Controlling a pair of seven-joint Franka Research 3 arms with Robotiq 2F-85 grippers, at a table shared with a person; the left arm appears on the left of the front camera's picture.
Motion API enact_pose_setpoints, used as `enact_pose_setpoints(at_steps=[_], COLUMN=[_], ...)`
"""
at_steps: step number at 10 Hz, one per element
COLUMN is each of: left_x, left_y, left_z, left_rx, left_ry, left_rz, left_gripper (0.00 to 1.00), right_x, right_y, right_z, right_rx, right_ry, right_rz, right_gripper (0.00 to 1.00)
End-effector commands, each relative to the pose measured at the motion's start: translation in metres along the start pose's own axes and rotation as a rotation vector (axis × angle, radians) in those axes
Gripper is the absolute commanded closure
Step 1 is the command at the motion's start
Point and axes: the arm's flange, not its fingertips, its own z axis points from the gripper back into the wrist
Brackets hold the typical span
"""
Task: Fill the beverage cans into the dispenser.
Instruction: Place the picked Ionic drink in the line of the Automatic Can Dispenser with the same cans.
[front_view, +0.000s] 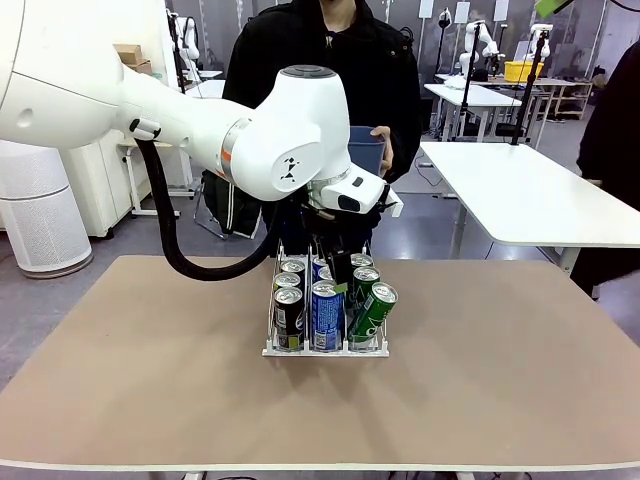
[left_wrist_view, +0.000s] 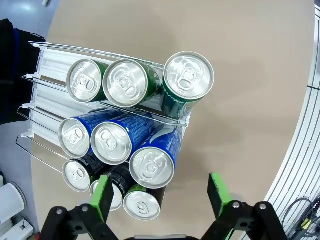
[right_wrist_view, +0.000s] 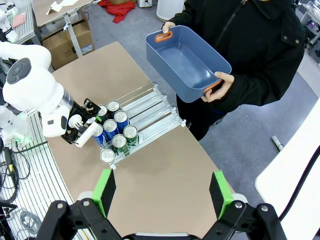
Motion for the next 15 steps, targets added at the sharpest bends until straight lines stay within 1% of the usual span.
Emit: enact_pose_setpoints(at_steps=[1,2,3,4,5,6,8,9,10,12,13,15], left_x=[0.0,-0.011,-0.017,-0.031,-0.051,-0.069,-0.108,-0.127,-0.139,-0.166,-0.18,-0.195], left_y=[0.0,0.0,0.003,0.006,0.008,0.01,0.018,0.029,0.034,0.05,0.059,0.071], left_z=[0.0,0.017,0.033,0.054,0.079,0.102,0.153,0.178,0.196,0.232,0.256,0.299], left_rx=[0.0,-0.055,-0.082,-0.104,-0.177,-0.185,-0.122,-0.081,-0.076,-0.044,-0.02,0.077], left_ry=[0.0,-0.026,-0.071,-0.09,-0.134,-0.179,-0.205,-0.179,-0.179,-0.223,-0.245,-0.303], left_rz=[0.0,0.036,0.058,0.075,0.041,0.046,0.119,0.15,0.15,0.152,0.172,0.241], left_gripper=[0.0,0.0,0.0,0.0,0.0,0.0,0.0,0.0,0.0,0.0,0.0,0.0], right_x=[-0.001,-0.001,-0.001,-0.001,-0.001,-0.001,-0.001,-0.001,-0.001,-0.001,-0.001,-0.001], right_y=[0.003,0.003,0.003,0.003,0.003,0.003,0.003,0.003,0.003,0.003,0.003,0.003], right_z=[-0.001,-0.001,-0.001,-0.001,-0.001,-0.001,-0.001,-0.001,-0.001,-0.001,-0.001,-0.001], right_rx=[0.001,0.001,0.001,0.001,0.001,0.001,0.001,0.001,0.001,0.001,0.001,0.001], right_ry=[0.006,0.006,0.006,0.006,0.006,0.006,0.006,0.006,0.006,0.006,0.006,0.006], right_rz=[-0.005,-0.005,-0.005,-0.005,-0.005,-0.005,-0.005,-0.005,-0.005,-0.005,-0.005,-0.005], right_gripper=[0.0,0.0,0.0,0.0,0.0,0.0,0.0,0.0,0.0,0.0,0.0,0.0])
